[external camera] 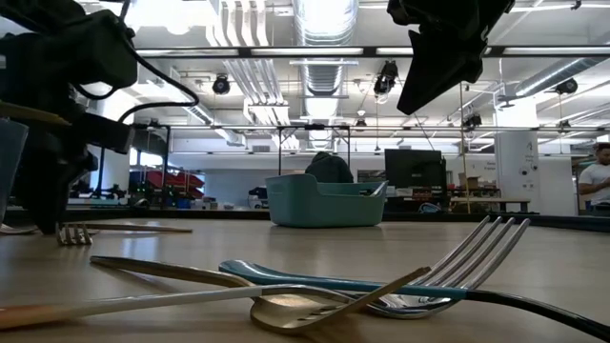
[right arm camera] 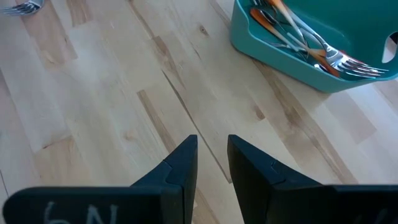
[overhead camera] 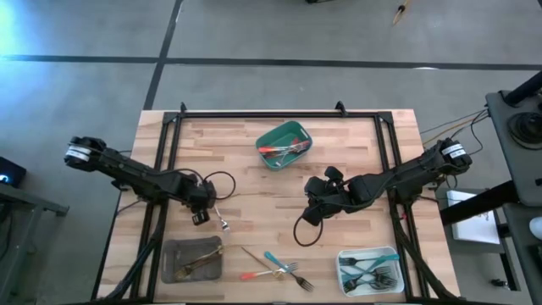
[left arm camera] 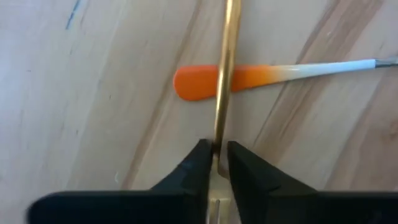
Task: Sort silverware by color (type)
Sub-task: Put the gold fork into the black bin
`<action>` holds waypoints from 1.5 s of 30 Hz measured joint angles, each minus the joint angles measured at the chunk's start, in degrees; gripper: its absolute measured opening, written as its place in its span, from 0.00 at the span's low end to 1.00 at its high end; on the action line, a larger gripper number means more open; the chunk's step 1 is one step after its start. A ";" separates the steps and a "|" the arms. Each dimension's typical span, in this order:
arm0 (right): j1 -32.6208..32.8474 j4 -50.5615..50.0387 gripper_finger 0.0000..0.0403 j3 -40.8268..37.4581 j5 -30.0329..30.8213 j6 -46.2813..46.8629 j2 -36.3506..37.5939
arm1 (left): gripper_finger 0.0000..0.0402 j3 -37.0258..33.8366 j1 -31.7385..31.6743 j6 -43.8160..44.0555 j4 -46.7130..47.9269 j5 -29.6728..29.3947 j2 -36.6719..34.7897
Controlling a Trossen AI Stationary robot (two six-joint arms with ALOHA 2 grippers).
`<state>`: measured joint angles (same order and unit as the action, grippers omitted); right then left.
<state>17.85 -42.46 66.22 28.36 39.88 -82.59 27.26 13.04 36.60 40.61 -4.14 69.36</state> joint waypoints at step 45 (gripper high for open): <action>0.00 -0.01 0.20 0.00 0.00 0.00 0.00 | 0.00 25.49 41.92 46.88 6.41 -4.88 4.29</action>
<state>17.85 -42.48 66.22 28.36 39.88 -82.59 52.75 54.96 83.48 47.02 -9.02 73.65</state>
